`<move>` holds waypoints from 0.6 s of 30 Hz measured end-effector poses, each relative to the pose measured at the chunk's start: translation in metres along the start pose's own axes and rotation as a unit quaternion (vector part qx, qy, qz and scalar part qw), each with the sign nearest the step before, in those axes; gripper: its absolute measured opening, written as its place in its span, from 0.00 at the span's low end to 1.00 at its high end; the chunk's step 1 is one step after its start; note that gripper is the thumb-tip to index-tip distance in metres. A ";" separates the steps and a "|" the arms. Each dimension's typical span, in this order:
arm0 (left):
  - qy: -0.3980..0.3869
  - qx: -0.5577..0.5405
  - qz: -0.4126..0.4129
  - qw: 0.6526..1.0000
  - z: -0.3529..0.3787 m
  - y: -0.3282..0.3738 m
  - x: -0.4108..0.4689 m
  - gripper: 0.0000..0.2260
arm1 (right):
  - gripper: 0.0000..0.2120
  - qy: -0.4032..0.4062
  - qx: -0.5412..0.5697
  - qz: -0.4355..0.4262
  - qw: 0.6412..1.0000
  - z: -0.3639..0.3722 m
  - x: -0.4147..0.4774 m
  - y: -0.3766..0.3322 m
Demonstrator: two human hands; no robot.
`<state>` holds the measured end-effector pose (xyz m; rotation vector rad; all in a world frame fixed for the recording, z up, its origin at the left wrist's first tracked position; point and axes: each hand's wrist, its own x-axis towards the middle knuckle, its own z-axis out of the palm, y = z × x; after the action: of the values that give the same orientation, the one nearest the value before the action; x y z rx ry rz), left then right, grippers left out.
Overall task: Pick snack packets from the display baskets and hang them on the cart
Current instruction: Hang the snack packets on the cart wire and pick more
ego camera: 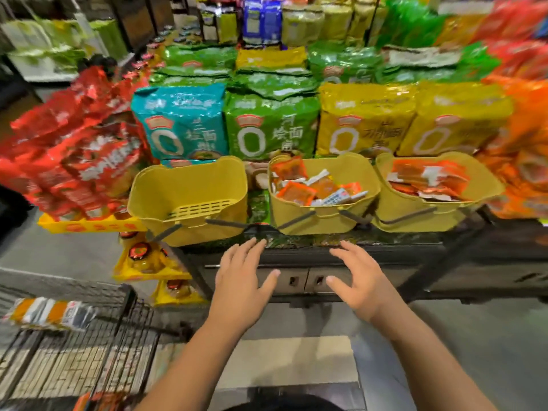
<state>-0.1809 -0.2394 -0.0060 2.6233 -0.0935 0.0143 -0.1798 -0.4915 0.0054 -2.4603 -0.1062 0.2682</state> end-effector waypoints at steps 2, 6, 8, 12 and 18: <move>-0.008 0.016 0.013 1.000 0.002 0.006 0.010 0.29 | 0.26 0.017 0.009 0.010 1.000 -0.010 -0.002 0.014; -0.003 0.028 0.022 0.999 0.005 0.026 0.046 0.27 | 0.26 0.045 0.001 0.040 0.998 -0.033 0.005 0.036; 0.006 0.033 0.025 0.999 0.009 0.034 0.069 0.27 | 0.26 0.049 -0.018 0.049 0.997 -0.047 0.012 0.041; 0.020 0.033 0.047 0.998 0.020 0.040 0.114 0.27 | 0.25 0.068 -0.042 0.046 0.996 -0.073 0.037 0.048; 0.028 0.075 0.123 0.989 0.018 0.029 0.185 0.23 | 0.22 0.088 -0.031 0.059 0.994 -0.102 0.100 0.030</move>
<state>0.0014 -0.2852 -0.0023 2.7422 -0.4120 0.1870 -0.0601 -0.5619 0.0482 -2.5426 0.1089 0.0981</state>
